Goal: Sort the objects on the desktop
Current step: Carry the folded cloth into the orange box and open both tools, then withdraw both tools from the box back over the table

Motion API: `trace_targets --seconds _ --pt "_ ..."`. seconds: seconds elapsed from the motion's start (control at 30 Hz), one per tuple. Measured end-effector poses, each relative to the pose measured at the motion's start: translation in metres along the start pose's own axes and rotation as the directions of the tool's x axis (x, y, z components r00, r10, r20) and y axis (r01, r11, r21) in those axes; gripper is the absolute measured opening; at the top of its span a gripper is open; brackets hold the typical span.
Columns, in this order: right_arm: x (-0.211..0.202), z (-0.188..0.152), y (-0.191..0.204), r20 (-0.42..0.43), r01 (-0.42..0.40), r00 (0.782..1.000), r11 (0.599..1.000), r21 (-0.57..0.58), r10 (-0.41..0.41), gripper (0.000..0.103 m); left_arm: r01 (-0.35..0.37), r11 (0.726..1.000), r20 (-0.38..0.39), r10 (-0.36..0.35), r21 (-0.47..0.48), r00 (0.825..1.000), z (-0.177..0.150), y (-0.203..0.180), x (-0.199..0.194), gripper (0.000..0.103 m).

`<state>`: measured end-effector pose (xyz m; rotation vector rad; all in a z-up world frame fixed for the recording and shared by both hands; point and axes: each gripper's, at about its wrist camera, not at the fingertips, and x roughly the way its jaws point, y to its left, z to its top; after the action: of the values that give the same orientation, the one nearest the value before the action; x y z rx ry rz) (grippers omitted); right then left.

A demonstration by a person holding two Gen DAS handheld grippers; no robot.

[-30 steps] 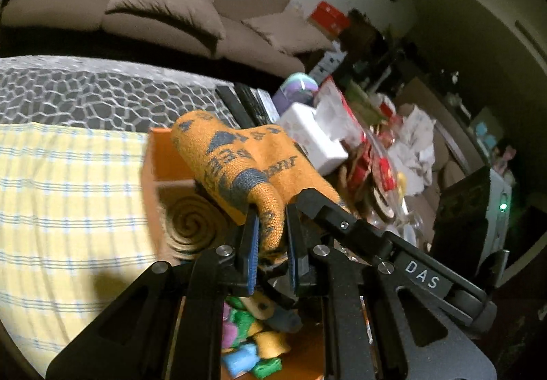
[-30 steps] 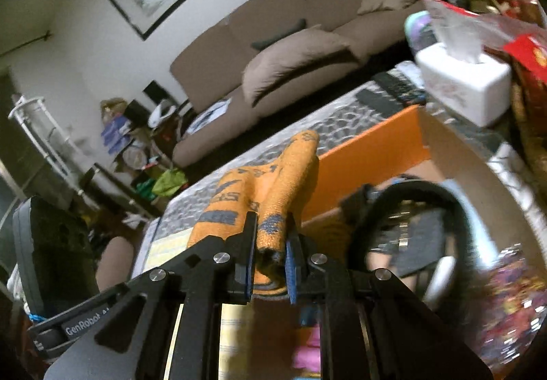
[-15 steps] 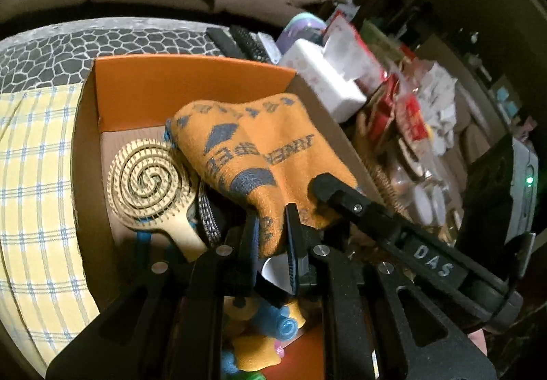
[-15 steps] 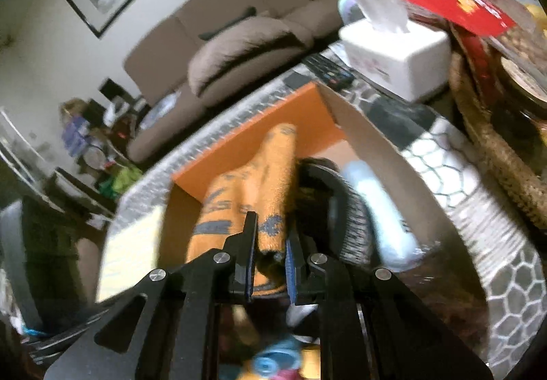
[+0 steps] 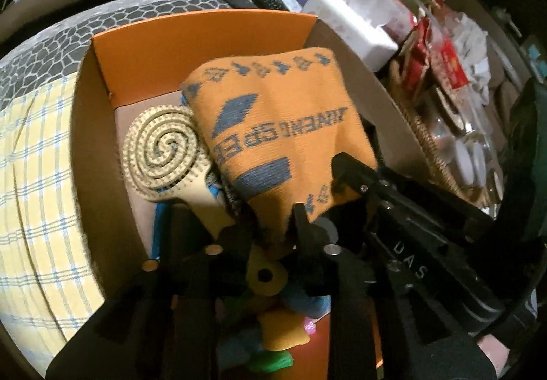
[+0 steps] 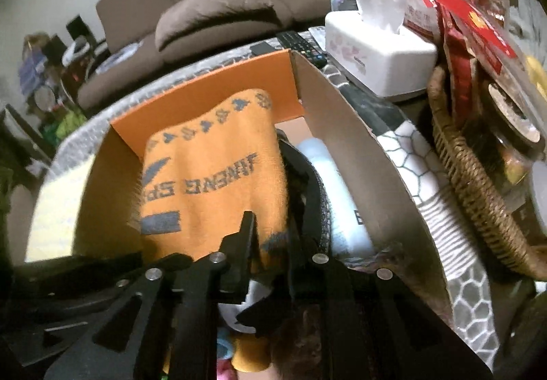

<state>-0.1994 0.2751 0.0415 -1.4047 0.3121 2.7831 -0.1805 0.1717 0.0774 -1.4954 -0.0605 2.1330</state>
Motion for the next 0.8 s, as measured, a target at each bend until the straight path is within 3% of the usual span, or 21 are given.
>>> trace_targets --seconds 0.17,0.3,0.53,0.67,0.8 --pt "-0.001 0.001 -0.001 -0.014 0.012 1.0 1.0 -0.006 -0.012 0.019 0.022 1.0 0.029 -0.022 -0.005 0.999 -0.007 0.007 -0.015 0.037" --pt "-0.016 0.004 -0.007 0.012 -0.031 0.999 0.999 0.041 0.031 0.026 0.023 1.0 0.087 -0.021 -0.015 0.996 -0.016 0.013 -0.042 0.048" --pt "-0.047 0.007 -0.008 0.055 -0.033 0.998 0.999 0.027 0.031 0.054 0.002 0.998 0.159 0.009 -0.07 0.987 -0.033 0.024 -0.079 0.069" --pt "-0.057 -0.001 -0.001 0.046 -0.001 0.999 0.999 -0.032 0.002 0.078 -0.01 0.996 0.158 0.024 -0.091 0.987 -0.048 0.025 -0.088 0.074" --pt "-0.066 -0.011 0.006 0.033 -0.003 0.999 0.995 -0.095 0.007 0.086 -0.031 0.994 0.161 0.047 -0.101 0.986 -0.067 0.023 -0.097 0.081"
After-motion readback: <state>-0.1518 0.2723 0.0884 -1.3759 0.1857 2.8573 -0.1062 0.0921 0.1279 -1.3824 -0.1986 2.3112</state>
